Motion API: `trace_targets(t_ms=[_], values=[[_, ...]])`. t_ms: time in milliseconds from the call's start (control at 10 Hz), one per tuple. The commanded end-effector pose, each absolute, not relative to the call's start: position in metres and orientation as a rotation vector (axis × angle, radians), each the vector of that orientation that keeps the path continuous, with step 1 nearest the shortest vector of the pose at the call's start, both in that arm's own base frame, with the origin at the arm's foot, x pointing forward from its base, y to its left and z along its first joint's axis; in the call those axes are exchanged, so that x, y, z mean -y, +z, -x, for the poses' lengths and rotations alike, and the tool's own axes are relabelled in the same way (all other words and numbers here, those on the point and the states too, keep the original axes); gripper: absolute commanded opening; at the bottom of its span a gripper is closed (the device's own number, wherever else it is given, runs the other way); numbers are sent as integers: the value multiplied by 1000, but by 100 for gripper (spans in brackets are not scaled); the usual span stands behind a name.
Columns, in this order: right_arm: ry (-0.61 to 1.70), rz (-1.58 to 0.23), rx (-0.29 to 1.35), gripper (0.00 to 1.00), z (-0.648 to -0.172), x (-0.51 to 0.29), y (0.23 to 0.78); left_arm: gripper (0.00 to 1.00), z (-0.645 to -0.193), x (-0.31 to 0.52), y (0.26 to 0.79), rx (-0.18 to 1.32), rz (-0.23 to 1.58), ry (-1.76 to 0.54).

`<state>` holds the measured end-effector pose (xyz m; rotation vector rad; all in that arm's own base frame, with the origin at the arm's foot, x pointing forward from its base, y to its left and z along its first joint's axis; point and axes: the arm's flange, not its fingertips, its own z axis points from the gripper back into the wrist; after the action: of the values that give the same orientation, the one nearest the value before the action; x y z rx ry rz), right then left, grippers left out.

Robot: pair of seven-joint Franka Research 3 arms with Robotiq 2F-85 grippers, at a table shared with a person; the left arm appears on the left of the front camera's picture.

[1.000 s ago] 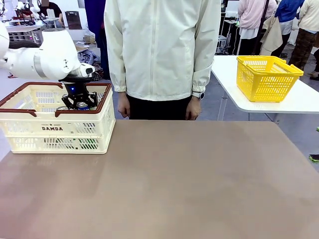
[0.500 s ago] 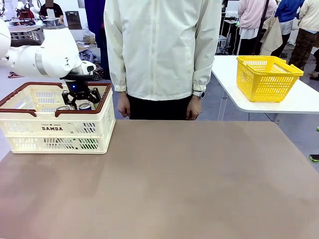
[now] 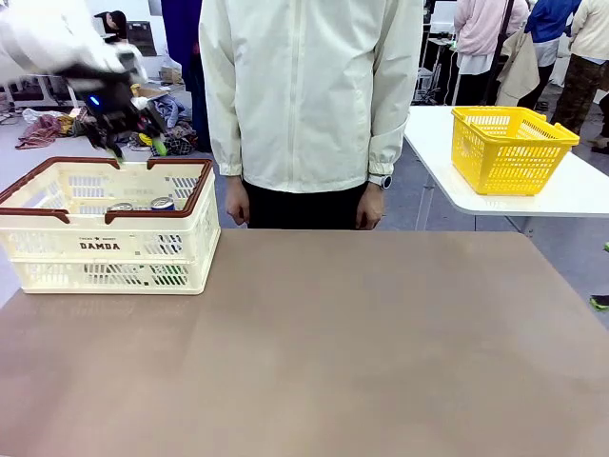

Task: Place the drinks into the Shopping basket.
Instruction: Pick up one drink and place it into the Shopping basket.

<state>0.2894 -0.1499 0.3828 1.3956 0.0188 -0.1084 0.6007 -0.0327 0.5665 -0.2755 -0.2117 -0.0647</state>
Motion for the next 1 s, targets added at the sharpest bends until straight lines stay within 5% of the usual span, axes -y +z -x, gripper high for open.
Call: trace_targets(t_ms=[0, 400, 600, 900], values=[[-115, -1394, -36, 100, -289, 151, 388, 100, -576, -23, 602, 49, 527, -121], [-115, -1394, -36, 100, -289, 151, 388, 100, -506, -180, 564, -49, 1236, -173], [-115, -1394, -36, 100, -289, 151, 388, 100, -467, -236, 493, 51, 1421, -94], [-115, -1394, -36, 100, -289, 151, 388, 100, -457, -258, 434, 59, 1407, 37]])
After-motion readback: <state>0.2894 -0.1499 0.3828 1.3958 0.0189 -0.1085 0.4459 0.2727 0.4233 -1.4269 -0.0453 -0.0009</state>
